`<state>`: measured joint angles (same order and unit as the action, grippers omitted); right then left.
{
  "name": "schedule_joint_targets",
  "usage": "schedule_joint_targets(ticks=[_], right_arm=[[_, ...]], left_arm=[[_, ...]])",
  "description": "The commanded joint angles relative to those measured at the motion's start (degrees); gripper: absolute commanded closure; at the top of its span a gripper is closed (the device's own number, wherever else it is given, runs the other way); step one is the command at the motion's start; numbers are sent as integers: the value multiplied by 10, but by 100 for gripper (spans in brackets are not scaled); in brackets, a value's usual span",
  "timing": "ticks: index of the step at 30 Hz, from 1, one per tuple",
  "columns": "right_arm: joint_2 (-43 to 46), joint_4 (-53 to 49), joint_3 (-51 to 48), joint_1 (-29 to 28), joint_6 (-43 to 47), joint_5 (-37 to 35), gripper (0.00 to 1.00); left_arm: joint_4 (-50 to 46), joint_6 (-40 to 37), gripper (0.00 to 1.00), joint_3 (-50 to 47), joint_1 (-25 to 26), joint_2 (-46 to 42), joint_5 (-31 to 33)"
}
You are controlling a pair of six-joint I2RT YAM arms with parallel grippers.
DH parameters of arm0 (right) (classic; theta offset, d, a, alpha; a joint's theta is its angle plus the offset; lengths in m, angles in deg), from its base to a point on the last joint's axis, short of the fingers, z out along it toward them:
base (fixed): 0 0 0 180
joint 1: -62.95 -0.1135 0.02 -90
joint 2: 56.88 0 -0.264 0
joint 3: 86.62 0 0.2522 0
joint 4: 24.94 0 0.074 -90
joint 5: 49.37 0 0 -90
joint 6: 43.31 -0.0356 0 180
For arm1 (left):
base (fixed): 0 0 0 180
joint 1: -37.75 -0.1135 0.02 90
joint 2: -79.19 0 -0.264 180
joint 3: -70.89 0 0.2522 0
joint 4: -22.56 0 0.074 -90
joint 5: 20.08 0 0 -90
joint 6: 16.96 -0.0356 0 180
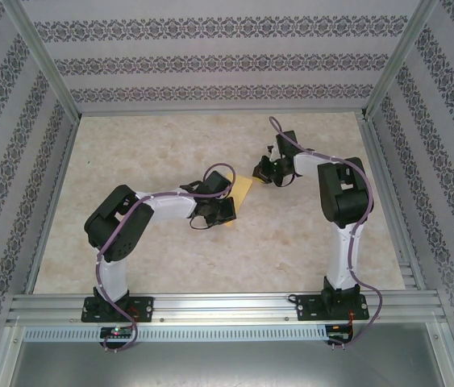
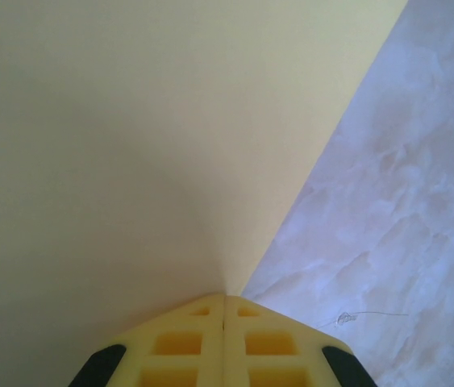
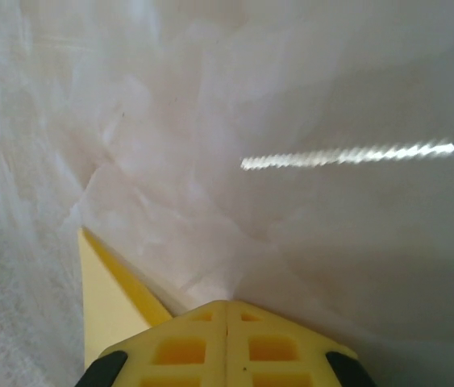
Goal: Fold a paper plane with a square sheet of paper (pick it up from the middle)
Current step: First fold in half a square sheet of paper at the center of the table.
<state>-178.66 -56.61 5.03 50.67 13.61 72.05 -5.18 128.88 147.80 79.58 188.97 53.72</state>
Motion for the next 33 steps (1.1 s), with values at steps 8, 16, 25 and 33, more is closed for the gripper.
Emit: schedule_joint_targets(ticks=[8,16,25,33], right_arm=[[110,72,-111,1,18,85,99],[106,50,-117,-49,31,69,98],[36,8,-60,-69,41,46,99],[17,-23,-61,-65,69,35,99]], left_arm=[[-77,-16,100,-22,17,20,-1],[-71,-35,100,-16,17,18,-5],[-49,-66,100,1,18,3,-17],[-24,-128,98,43,3,-20,-23]])
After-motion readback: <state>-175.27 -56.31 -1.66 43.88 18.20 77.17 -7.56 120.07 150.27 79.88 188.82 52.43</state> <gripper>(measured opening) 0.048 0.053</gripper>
